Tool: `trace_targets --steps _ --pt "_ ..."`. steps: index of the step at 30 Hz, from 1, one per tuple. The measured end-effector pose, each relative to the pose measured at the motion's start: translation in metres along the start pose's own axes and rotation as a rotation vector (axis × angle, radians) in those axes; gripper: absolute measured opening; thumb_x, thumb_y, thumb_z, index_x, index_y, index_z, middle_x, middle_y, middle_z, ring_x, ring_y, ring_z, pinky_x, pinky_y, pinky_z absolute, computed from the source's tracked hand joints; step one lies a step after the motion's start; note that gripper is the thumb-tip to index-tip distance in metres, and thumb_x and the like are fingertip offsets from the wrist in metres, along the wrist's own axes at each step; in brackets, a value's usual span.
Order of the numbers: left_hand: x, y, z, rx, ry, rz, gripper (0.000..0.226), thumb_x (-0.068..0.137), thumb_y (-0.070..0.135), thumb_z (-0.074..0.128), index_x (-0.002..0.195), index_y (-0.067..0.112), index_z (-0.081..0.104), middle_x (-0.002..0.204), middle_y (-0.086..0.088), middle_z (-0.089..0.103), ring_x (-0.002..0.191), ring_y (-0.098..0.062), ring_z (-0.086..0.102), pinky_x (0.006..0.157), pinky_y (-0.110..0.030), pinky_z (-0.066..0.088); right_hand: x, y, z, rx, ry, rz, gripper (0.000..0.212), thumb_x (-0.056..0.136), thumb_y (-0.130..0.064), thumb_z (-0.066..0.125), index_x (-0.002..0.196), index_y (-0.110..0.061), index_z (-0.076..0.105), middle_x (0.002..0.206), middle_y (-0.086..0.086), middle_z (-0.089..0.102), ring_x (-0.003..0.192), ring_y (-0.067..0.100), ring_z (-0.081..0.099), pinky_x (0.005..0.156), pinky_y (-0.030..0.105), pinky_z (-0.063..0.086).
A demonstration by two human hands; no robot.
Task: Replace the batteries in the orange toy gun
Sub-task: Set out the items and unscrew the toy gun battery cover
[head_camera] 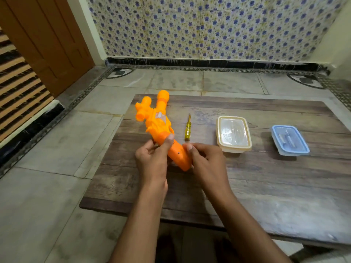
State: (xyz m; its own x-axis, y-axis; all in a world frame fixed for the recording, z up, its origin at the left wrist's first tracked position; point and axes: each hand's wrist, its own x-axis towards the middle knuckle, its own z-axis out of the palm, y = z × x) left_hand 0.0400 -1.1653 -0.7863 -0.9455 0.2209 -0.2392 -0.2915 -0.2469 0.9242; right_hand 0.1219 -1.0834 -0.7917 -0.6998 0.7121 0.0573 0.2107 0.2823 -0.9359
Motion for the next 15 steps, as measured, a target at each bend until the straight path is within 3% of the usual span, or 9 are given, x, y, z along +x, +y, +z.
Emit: trace_targets --steps 2,3,7,11,15 --pt "-0.001 -0.002 0.004 0.117 0.032 0.156 0.016 0.078 0.023 0.088 0.090 0.016 0.080 0.075 0.001 0.076 0.068 -0.014 0.067 0.063 -0.038 0.060 -0.004 -0.003 0.004 0.333 0.002 0.165 0.033 0.101 -0.026 0.053 0.091 -0.006 0.078 0.089 0.026 0.075 0.091 0.047 0.071 0.082 0.063 0.059" --pt "-0.001 -0.002 0.007 0.199 0.049 0.235 0.024 0.075 0.029 0.091 0.094 0.018 0.081 0.073 0.005 0.076 0.065 -0.010 0.067 0.063 -0.035 0.060 -0.006 -0.007 0.006 0.513 -0.001 0.271 0.033 0.103 -0.018 0.051 0.091 -0.002 0.078 0.092 0.030 0.074 0.090 0.049 0.071 0.081 0.061 0.060" --pt "-0.002 -0.006 0.017 0.466 0.048 0.419 0.054 0.062 0.045 0.094 0.110 0.026 0.079 0.076 0.008 0.072 0.067 -0.006 0.070 0.068 -0.034 0.062 -0.012 -0.020 0.007 1.052 -0.102 0.584 0.031 0.102 -0.005 0.043 0.105 0.003 0.072 0.092 0.016 0.076 0.076 0.020 0.073 0.065 0.030 0.060" --pt "-0.001 -0.010 0.022 0.591 0.009 0.504 0.058 0.059 0.044 0.093 0.111 0.025 0.079 0.083 0.004 0.069 0.072 -0.010 0.070 0.071 -0.036 0.061 -0.011 -0.017 0.003 1.278 -0.075 0.724 0.029 0.100 0.000 0.041 0.101 0.004 0.070 0.087 0.017 0.077 0.071 0.023 0.076 0.059 0.030 0.062" --pt "-0.001 -0.010 0.020 0.562 0.009 0.525 0.055 0.060 0.037 0.096 0.110 0.019 0.080 0.086 0.005 0.070 0.076 -0.008 0.070 0.071 -0.032 0.061 -0.007 -0.011 0.002 1.304 -0.018 0.777 0.030 0.101 -0.003 0.039 0.096 0.005 0.067 0.091 0.023 0.074 0.086 0.032 0.072 0.083 0.040 0.060"
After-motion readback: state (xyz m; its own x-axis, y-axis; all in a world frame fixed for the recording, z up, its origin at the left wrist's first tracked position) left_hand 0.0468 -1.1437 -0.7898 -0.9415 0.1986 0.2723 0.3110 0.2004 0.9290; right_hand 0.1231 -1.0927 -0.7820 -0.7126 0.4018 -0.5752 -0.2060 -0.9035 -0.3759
